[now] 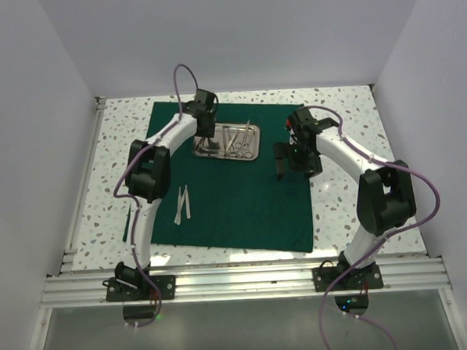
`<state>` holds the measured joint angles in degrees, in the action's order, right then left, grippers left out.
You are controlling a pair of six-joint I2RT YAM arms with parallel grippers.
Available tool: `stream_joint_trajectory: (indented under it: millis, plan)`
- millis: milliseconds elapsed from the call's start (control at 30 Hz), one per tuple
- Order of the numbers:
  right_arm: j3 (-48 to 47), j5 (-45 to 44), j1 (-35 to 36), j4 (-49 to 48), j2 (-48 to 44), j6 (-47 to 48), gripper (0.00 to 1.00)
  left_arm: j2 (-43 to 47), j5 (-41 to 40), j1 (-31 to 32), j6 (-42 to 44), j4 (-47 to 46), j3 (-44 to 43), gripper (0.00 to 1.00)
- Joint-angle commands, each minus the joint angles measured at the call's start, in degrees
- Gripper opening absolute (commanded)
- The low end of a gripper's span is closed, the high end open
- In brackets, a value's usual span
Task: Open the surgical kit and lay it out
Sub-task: Pick up the medical item from the container.
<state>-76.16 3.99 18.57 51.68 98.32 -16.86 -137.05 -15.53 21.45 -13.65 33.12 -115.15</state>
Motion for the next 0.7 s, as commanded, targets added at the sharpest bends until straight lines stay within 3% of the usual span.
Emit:
stream_joint_trajectory:
  millis: [0, 400, 500, 667]
  plan:
    - [-2.0, 0.1, -0.3, -0.2, 0.3, 0.4, 0.98, 2.9, -3.4, 0.4, 1.4, -0.3, -2.6, 0.57]
    - [-1.7, 0.3, -0.3, -0.2, 0.1, 1.3, 0.98, 2.7, -4.2, 1.6, 2.0, 0.0, -2.4, 0.57]
    - [-1.4, 0.3, -0.2, -0.3, 0.0, 1.3, 0.99, 3.5, -8.5, 2.7, 3.1, 0.0, -2.8, 0.55]
    - [-1.4, 0.6, -0.2, -0.4, 0.3, 1.2, 0.99, 2.3, -6.2, 2.8, 2.6, 0.2, -3.4, 0.57]
